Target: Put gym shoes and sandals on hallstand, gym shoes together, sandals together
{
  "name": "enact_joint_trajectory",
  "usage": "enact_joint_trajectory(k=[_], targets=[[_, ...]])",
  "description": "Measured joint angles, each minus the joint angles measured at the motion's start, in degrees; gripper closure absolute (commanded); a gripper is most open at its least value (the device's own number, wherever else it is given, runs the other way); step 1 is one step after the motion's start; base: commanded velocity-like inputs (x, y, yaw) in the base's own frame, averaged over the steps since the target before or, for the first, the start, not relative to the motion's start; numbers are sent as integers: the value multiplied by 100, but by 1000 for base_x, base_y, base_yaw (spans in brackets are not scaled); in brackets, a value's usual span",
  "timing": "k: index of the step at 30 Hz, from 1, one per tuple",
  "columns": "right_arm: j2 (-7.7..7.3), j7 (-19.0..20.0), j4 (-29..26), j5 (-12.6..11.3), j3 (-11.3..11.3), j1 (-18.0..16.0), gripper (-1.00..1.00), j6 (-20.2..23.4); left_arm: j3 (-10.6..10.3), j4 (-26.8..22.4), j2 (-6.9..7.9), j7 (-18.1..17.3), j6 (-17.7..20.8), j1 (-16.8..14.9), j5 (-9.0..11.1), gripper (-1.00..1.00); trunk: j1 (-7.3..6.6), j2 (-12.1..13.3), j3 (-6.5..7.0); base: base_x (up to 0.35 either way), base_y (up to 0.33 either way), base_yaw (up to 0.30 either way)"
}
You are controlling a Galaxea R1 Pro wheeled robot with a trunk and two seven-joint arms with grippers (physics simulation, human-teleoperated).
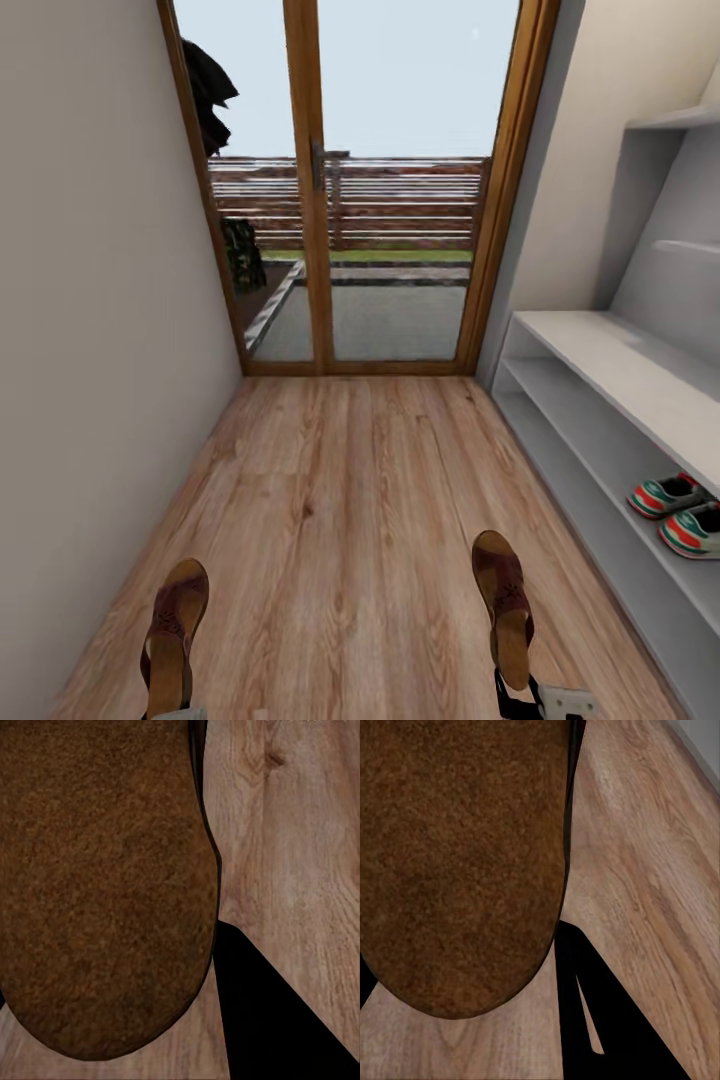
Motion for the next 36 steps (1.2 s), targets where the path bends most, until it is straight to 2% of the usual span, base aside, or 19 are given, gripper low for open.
enact_joint_trajectory(k=[23,36], targets=[[-1,7,-1,8,7,0,100,-7,-1,1,0,0,-1,3,0,100,0,0,-35,337,5,0],[0,8,8,8,8,0,100,-8,0,0,0,0,0,3,0,100,0,0,-35,337,64,-57]])
